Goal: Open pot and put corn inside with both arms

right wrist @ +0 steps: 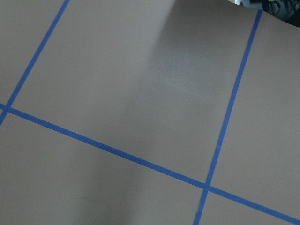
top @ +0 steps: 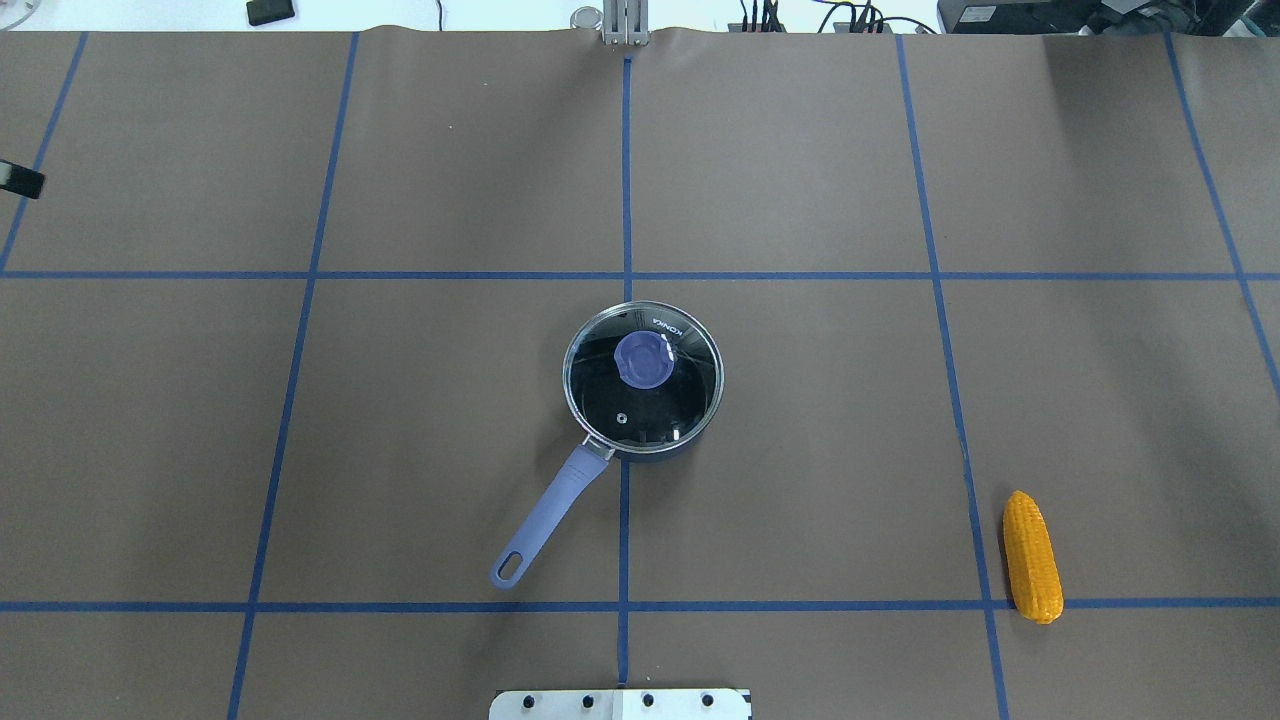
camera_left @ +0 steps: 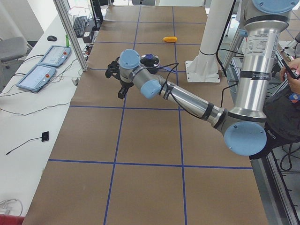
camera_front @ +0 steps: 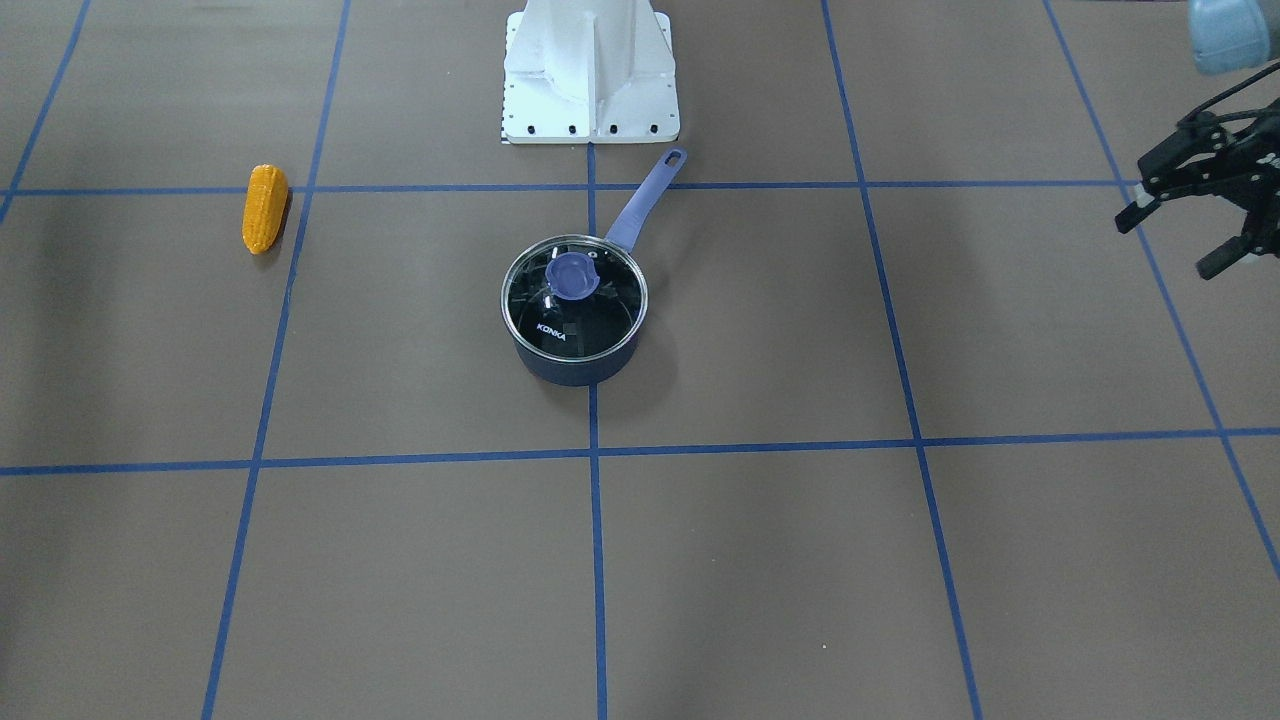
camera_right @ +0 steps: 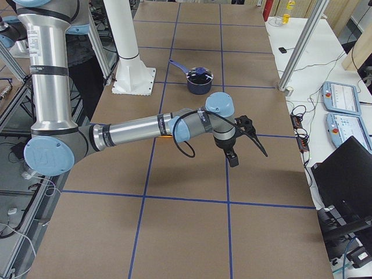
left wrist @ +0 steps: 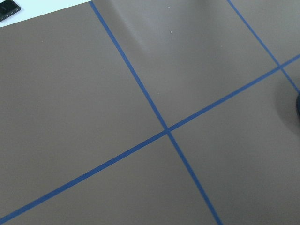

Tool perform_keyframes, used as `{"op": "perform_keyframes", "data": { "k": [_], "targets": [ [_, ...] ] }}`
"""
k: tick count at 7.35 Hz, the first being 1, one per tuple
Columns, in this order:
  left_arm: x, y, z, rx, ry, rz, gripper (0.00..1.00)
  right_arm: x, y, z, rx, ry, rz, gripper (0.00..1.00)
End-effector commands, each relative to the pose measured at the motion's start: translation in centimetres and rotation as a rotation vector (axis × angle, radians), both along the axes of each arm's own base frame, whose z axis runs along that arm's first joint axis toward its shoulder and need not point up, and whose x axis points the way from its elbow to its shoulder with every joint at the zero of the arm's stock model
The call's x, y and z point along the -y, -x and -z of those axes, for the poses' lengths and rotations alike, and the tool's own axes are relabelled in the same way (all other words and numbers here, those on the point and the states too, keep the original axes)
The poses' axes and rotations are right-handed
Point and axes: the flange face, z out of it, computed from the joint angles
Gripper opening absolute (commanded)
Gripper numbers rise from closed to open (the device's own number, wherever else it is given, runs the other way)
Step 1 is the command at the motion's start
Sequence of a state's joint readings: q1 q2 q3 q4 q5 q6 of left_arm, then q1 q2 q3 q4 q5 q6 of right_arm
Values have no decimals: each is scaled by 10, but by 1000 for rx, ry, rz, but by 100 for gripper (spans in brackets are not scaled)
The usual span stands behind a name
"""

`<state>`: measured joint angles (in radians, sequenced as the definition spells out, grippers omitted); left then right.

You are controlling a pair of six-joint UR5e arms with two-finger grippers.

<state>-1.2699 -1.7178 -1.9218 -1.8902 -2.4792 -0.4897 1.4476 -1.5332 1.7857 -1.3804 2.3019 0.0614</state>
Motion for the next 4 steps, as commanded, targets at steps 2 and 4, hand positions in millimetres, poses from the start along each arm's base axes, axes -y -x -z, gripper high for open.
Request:
{"op": "perform_keyframes", "data": {
  "k": [2, 4],
  "targets": [
    [7, -167, 138, 35, 211, 46, 99, -2, 19, 3, 29, 75, -44, 100],
    [-30, -273, 196, 53, 305, 94, 99, -3, 23, 1, 28, 87, -47, 100]
  ]
}}
